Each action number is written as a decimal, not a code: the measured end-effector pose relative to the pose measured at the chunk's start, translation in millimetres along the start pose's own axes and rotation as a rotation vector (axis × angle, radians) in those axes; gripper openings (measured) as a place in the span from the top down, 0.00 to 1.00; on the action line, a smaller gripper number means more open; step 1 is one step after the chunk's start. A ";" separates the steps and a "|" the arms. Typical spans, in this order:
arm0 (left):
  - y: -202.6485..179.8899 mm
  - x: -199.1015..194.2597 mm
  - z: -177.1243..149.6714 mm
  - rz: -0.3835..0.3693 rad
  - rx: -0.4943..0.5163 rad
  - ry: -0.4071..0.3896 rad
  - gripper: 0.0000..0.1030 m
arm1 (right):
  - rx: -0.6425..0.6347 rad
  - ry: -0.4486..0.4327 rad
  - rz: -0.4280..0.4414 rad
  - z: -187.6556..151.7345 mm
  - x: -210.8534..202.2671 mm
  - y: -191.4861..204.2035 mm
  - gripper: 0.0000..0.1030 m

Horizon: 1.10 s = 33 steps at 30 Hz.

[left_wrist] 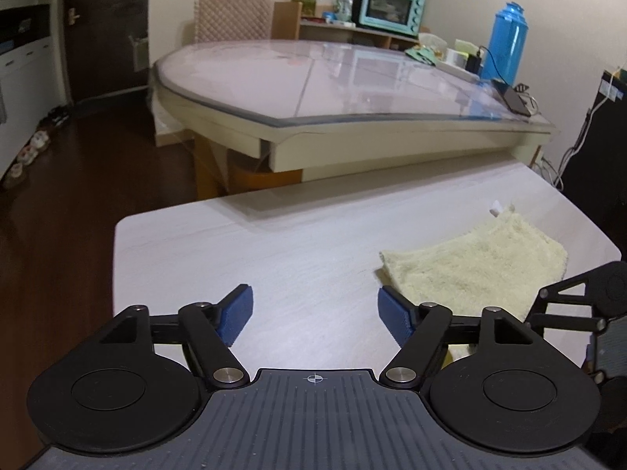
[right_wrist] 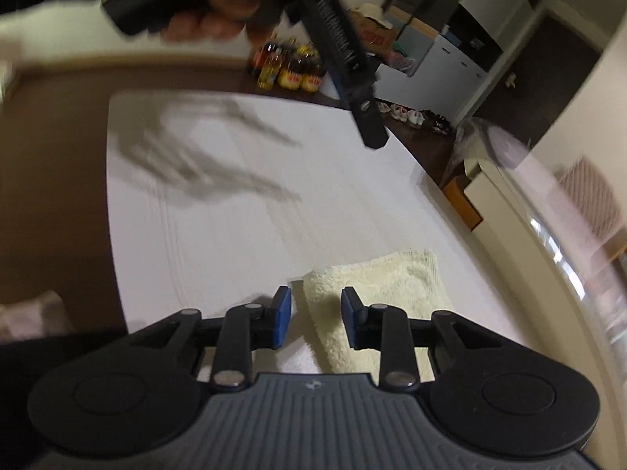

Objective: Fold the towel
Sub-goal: 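Grasp the towel edge with the right gripper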

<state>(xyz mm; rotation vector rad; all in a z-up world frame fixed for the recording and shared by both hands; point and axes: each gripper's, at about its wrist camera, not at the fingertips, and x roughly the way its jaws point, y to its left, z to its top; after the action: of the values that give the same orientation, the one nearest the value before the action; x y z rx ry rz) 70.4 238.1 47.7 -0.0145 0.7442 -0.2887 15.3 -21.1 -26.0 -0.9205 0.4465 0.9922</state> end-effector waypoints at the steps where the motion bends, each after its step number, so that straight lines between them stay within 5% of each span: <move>1: 1.7 -1.8 -2.0 0.002 -0.004 -0.002 0.25 | -0.017 0.004 -0.011 1.8 2.5 2.9 0.71; 6: 8.9 -10.1 -11.9 0.014 -0.023 -0.011 0.24 | -0.085 0.024 -0.078 10.3 20.8 13.6 0.83; 11: 0.9 -15.6 -18.2 0.024 0.059 -0.006 0.24 | -0.056 -0.012 -0.049 5.8 20.9 7.4 0.93; 16: -30.6 -21.6 -30.4 -0.037 0.316 -0.024 0.24 | 0.143 -0.079 0.137 -4.1 -17.6 -22.3 0.93; 21: -85.9 -20.5 -53.3 -0.135 0.688 -0.072 0.24 | 0.415 -0.155 0.379 -29.6 -68.1 -75.7 0.93; 27: -143.9 -6.4 -84.8 -0.178 1.032 -0.095 0.24 | 0.534 -0.205 0.495 -60.9 -107.8 -106.1 0.93; 30: -159.4 -0.1 -92.3 -0.197 1.112 -0.087 0.36 | 0.568 -0.214 0.518 -72.5 -116.1 -110.3 0.93; 33: -172.5 5.5 -98.4 -0.213 1.181 -0.071 0.65 | 0.590 -0.217 0.525 -82.3 -121.6 -109.4 0.93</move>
<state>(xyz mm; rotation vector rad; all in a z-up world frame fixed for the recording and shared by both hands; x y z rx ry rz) -35.5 79.7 -8.7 1.0120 0.4116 -0.8905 54.7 -176.8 61.8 -0.1548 0.7653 1.3179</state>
